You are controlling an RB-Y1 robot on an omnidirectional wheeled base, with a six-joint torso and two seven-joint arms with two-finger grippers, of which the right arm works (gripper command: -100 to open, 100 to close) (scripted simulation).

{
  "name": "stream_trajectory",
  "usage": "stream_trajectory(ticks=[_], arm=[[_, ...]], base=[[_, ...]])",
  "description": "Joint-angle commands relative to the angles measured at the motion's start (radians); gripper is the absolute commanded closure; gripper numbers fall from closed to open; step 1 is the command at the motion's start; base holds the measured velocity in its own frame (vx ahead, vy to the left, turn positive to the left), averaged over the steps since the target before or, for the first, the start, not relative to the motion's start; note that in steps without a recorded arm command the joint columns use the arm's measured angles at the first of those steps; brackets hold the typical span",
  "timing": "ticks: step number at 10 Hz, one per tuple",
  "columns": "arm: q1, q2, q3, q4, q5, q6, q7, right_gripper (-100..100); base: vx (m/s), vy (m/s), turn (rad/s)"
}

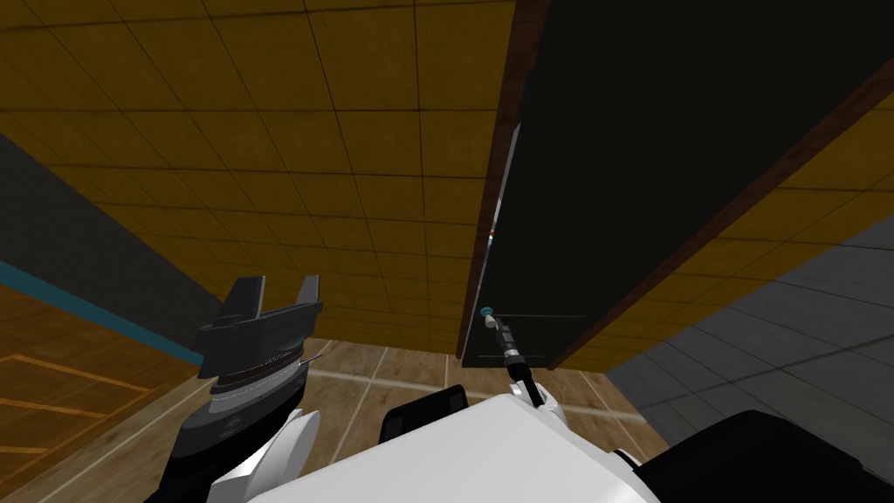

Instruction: Pull the door open

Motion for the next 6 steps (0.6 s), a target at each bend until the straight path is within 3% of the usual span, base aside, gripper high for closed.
stream_trajectory(ticks=[1,6], arm=[[-0.009,0.010,0.018,-0.011,-0.014,-0.003,-0.050,100],[-0.019,0.007,0.039,-0.007,-0.065,0.004,-0.174,100]], base=[[-0.037,-0.007,0.062],[-0.037,-0.016,0.056]])
